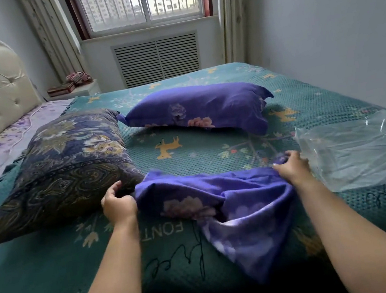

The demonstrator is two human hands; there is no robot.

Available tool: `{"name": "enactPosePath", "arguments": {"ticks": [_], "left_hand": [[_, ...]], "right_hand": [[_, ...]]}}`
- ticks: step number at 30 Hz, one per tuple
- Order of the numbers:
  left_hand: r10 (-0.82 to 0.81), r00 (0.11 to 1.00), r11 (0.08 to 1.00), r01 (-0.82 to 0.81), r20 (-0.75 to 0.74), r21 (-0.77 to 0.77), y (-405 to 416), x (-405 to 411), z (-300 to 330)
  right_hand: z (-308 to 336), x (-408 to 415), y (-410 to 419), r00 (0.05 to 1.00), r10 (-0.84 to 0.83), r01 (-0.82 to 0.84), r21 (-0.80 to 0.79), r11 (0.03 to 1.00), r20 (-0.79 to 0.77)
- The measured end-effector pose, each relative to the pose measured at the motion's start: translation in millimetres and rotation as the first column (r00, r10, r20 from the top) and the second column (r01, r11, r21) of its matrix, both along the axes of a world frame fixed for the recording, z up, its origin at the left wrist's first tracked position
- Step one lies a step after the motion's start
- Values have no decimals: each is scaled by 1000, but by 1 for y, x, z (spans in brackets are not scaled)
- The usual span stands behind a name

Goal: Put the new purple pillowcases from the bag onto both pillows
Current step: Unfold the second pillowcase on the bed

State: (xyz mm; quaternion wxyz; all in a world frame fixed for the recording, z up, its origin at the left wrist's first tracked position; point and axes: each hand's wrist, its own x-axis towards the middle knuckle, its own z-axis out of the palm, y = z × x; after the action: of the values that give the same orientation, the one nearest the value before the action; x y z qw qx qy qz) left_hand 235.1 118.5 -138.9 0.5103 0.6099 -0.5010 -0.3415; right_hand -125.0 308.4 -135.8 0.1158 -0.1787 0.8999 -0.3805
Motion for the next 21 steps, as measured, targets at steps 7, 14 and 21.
{"name": "enactPosePath", "arguments": {"ticks": [7,14,21], "left_hand": [[-210,827,792,457,521,-406,58,-47,30],[-493,682,726,665,540,-177,87,-83,21],[-747,607,604,790,-270,107,109,-114,26]], "right_hand": [[-35,13,-16,993,-117,120,317,941,-27],[-22,9,-12,994,73,-51,-233,971,84],[45,97,-6,734,677,-650,-346,677,-53]]}}
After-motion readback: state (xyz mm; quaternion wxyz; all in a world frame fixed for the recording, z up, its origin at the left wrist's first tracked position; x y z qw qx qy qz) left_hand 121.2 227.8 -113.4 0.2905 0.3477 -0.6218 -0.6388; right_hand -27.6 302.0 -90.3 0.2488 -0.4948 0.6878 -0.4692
